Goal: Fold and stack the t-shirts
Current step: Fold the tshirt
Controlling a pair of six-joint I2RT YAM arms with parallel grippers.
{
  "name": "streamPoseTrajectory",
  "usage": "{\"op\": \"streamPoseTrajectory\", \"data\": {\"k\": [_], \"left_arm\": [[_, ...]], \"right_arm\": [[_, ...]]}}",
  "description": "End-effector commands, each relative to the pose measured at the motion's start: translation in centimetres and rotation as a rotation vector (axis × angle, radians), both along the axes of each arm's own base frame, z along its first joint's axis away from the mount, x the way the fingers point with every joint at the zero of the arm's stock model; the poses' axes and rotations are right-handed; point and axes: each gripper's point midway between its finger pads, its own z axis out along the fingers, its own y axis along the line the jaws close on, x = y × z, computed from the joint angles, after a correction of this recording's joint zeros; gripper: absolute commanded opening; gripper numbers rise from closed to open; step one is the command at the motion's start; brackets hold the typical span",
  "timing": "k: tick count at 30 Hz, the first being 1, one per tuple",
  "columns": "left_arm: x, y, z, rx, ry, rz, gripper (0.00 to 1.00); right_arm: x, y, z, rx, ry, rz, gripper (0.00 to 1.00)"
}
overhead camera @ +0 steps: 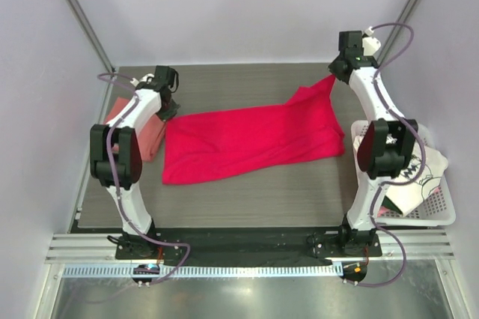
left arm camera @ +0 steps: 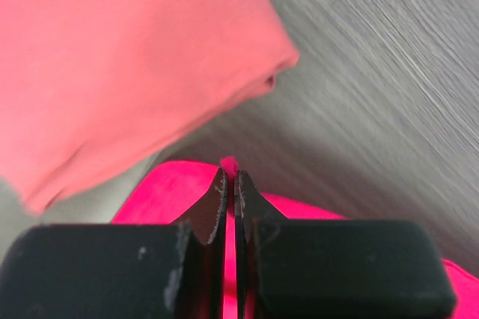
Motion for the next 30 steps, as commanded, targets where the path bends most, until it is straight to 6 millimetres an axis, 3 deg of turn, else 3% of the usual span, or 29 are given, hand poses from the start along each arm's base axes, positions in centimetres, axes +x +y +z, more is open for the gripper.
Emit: {"op": "streamPoseTrajectory", "data": {"k": [1,2,3,4,5,6,7,8,10,15,20,25,27,30], "left_arm": [[-1.2,0.6,4.6,-0.028,-0.126,0.047,0.00],[-1.6,0.6,5.5,-0.035,-0.147,0.046,0.00],[-2.0,0.6,5.7,-0.038,-0.153,0.048,0.00],[-2.8,0.7,5.2,-0.040,-0.140,0.051,0.00],[-3.2,0.7,5.2,-0.045,-0.141,0.050,0.00],[-3.6,0.7,6.1,-0.054,-0.173,0.050,0.00],[-4.5,0.6,5.2,-0.061,-0.154,0.047,0.00],[-4.9,0.5,5.2,-0.068,-0.160,0.045,0.00],[-5.5,0.2,6.0,-0.091,-0.192,0.035,0.00],[-8.0,0.1,6.1,-0.103,-0.189,0.021,0.00],[-10.4,0.2,8.3,-0.120,-0.259,0.007,0.00],[-11.6,0.3,10.3,-0.128,-0.314,-0.001,0.00],[-11.5,0.5,11.7,-0.119,-0.341,0.004,0.00],[-10.7,0.5,11.8,-0.112,-0.337,-0.002,0.00]], "right_arm": [[-3.5,0.0,6.2,0.009,-0.105,-0.002,0.01],[-5.0,0.0,6.8,0.014,-0.115,-0.003,0.01],[-5.3,0.0,5.5,0.014,-0.086,-0.004,0.01],[-6.6,-0.1,7.6,0.017,-0.136,-0.007,0.01],[-7.8,-0.1,6.1,0.016,-0.108,-0.007,0.01],[-8.6,-0.2,6.2,0.018,-0.115,-0.012,0.01],[-9.8,-0.3,8.2,0.019,-0.173,-0.014,0.01],[-10.7,-0.3,7.0,0.017,-0.149,-0.016,0.01],[-12.0,-0.2,8.1,0.025,-0.183,-0.009,0.01],[-15.2,-0.3,8.4,0.025,-0.198,-0.009,0.01],[-19.3,-0.4,9.9,0.032,-0.254,-0.005,0.01],[-21.2,-0.4,11.4,0.033,-0.290,-0.009,0.01],[-21.1,-0.6,12.6,0.024,-0.306,-0.016,0.01],[-20.0,-0.8,14.0,0.013,-0.322,-0.017,0.01]]}}
